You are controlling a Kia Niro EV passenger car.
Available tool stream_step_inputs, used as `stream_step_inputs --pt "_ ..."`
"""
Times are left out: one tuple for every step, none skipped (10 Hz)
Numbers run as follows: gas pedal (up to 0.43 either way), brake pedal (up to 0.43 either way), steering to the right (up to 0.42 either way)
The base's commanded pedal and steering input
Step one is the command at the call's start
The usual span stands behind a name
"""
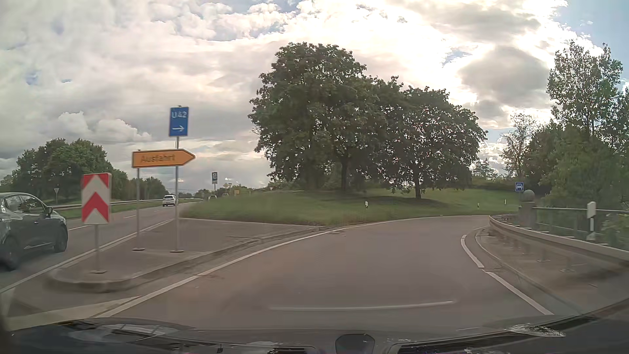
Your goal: Follow the waypoints while adhering to traffic rules and regulations
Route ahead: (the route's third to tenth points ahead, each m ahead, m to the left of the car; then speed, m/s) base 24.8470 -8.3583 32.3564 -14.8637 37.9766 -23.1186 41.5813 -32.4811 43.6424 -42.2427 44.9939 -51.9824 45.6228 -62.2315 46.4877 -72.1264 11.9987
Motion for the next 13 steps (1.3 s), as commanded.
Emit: stream_step_inputs --pt "0.000 0.000 0.095" --pt "0.000 0.000 0.100" --pt "0.000 0.000 0.103" --pt "0.000 0.000 0.106" --pt "0.000 0.000 0.107" --pt "0.000 0.000 0.107" --pt "0.000 0.000 0.111" --pt "0.008 0.000 0.115" --pt "0.008 0.000 0.118" --pt "0.008 0.000 0.119" --pt "0.008 0.000 0.119" --pt "0.008 0.000 0.119" --pt "0.028 0.000 0.119"
